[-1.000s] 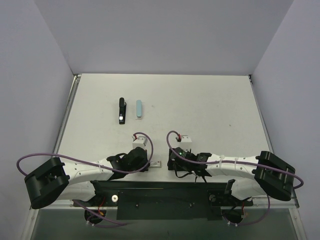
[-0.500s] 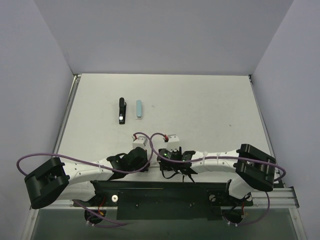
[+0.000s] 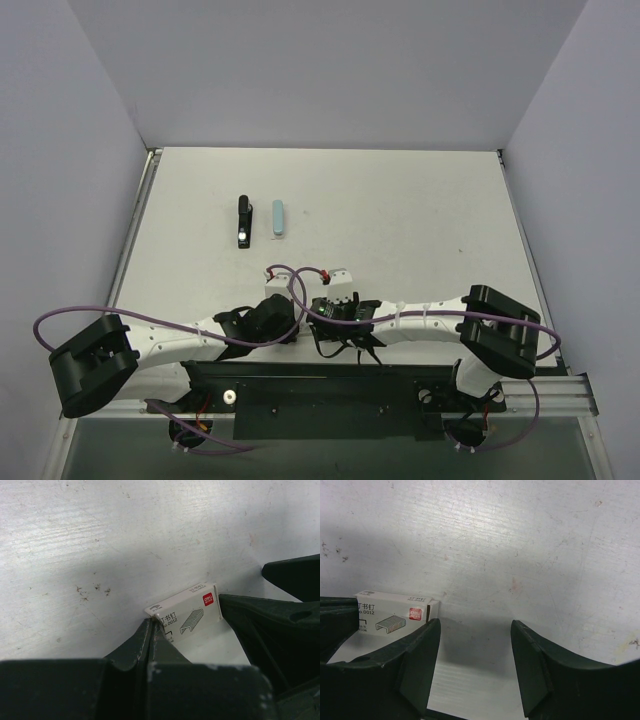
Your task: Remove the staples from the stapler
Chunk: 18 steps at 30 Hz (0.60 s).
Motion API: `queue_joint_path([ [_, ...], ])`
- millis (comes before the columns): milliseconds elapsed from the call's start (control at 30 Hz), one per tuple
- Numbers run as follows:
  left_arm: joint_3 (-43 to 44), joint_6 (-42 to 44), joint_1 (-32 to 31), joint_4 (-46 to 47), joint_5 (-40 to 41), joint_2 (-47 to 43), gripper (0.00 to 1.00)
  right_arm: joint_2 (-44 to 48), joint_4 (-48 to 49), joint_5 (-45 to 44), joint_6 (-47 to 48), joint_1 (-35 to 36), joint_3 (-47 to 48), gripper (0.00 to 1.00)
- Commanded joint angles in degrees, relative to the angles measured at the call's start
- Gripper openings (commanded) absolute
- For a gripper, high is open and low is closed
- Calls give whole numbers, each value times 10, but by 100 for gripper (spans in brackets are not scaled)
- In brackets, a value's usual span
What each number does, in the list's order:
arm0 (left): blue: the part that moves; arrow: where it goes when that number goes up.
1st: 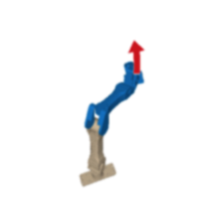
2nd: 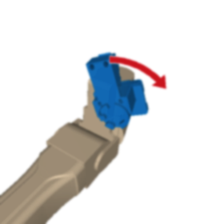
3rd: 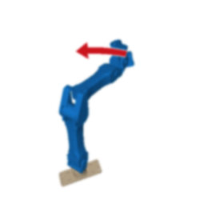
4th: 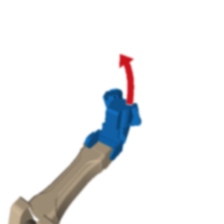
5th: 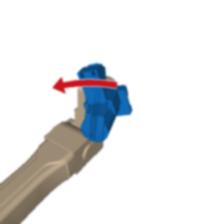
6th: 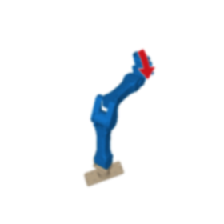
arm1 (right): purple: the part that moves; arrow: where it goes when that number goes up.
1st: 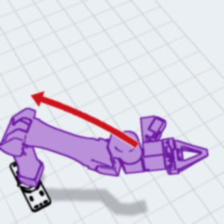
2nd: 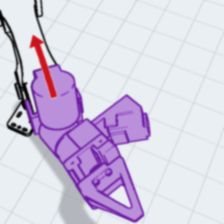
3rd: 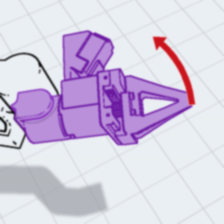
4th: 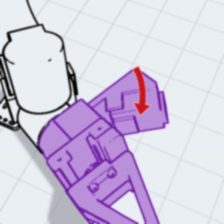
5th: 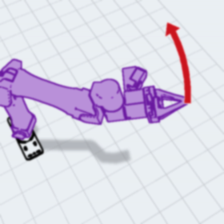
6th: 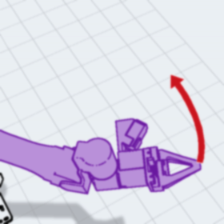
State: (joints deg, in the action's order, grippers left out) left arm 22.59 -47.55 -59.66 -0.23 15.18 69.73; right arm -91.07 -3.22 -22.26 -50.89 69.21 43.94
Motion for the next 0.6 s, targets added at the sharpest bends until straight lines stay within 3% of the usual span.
queue_joint_path([
  [0, -11, 1, -5, -18, -14, 11, 0, -22, 15, 32, -11, 7, 4, 54],
  [300, -8, 2, -5, -28, -13, -4, 0, -13, 45, 53, -10, 4, 0, 56],
  [567, 7, 4, -5, -83, 16, -52, 0, 55, -20, 9, -5, -22, -32, 59],
])
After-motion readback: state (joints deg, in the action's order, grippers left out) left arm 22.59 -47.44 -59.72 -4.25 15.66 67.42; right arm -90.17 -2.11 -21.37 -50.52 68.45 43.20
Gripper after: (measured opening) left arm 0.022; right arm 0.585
